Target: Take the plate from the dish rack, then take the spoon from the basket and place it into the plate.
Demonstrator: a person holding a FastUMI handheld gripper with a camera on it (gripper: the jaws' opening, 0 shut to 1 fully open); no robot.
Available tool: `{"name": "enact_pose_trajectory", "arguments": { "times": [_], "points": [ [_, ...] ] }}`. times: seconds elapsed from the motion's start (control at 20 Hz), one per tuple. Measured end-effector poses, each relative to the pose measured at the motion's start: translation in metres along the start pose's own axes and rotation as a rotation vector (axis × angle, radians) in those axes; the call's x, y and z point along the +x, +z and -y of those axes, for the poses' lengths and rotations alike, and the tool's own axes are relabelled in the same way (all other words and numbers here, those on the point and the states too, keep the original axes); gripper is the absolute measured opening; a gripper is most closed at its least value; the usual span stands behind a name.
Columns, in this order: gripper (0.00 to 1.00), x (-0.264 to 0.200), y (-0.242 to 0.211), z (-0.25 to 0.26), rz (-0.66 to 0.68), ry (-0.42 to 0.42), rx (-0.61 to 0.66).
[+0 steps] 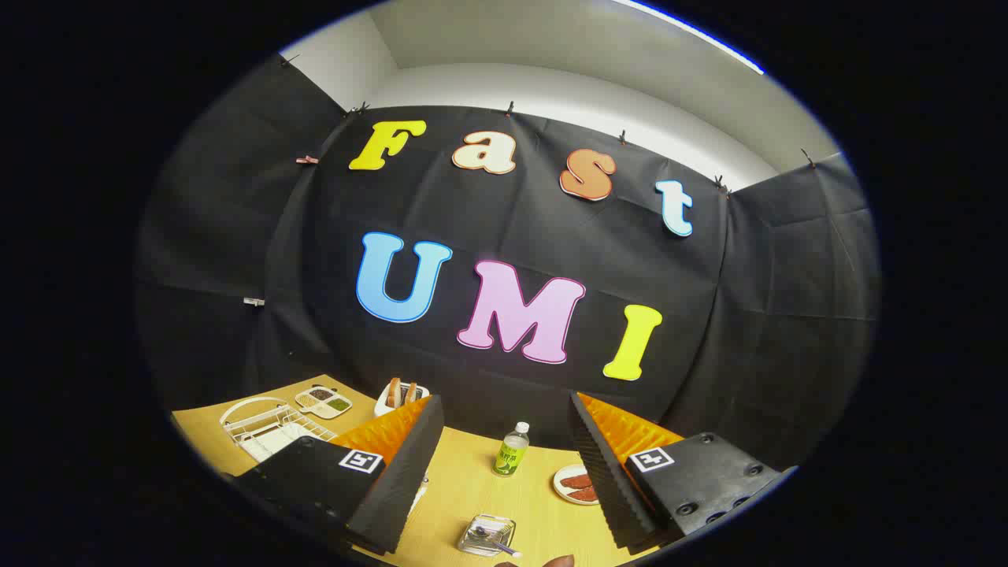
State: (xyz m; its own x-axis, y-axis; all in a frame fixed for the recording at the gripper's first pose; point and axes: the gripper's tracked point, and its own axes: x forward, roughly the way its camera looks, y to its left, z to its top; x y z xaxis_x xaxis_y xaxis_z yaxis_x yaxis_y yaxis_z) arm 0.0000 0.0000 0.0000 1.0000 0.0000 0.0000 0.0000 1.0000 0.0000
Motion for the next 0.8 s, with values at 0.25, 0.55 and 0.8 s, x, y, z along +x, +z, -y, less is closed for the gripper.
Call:
{"name": "enact_pose_trajectory", "arguments": {
  "times": [0.25, 0.55, 0.8],
  "points": [
    [0.97, 0.001, -0.001, -0.004, -0.008, 0.007, 0.015],
    [0.97, 0.003, -0.002, -0.012, -0.018, 0.018, 0.028],
    [0.97, 0.007, -0.002, -0.020, -0.022, 0.027, 0.029]
  ]
}}
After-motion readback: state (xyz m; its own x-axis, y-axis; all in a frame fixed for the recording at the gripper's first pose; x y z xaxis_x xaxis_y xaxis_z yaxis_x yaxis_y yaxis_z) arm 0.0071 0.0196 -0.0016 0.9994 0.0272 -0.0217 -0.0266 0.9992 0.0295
